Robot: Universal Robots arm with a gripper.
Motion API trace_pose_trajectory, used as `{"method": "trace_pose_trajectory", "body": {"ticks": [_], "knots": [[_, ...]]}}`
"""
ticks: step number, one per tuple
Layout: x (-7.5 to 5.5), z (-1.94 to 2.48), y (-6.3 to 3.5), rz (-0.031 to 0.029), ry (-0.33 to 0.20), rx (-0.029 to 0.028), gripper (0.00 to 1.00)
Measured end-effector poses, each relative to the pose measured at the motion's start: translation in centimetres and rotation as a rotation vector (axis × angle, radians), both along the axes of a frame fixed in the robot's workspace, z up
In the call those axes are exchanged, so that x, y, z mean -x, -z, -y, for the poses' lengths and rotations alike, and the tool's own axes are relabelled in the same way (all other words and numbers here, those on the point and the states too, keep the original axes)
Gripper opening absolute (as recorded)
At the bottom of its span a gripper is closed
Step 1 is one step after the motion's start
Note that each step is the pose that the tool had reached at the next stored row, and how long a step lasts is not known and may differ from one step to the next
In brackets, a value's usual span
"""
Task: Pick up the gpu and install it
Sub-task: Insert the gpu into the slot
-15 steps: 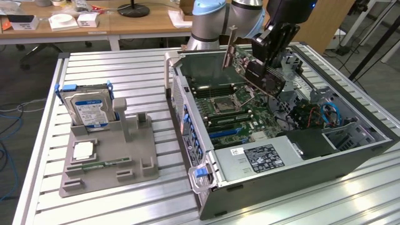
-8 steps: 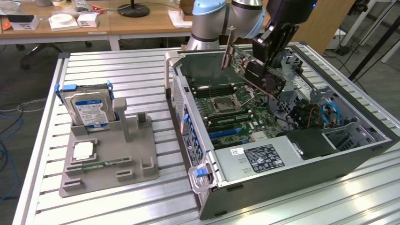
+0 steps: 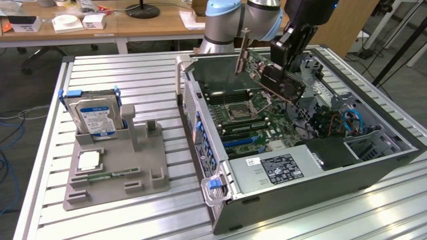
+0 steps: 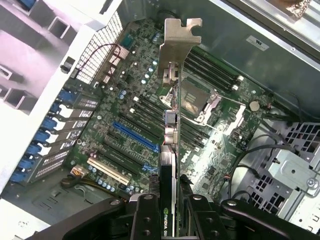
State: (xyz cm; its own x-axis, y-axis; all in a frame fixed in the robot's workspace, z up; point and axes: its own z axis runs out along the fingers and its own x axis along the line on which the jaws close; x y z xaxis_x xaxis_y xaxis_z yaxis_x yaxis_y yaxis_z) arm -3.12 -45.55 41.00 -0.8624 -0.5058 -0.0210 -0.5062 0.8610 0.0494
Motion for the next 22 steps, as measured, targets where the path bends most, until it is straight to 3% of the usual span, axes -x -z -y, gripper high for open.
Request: {"method": "trace_pose_trajectory", "body": {"ticks": [22], "knots": [[0.00,0.00,0.00,0.0000,-0.103,-0.0001,0.26]]}}
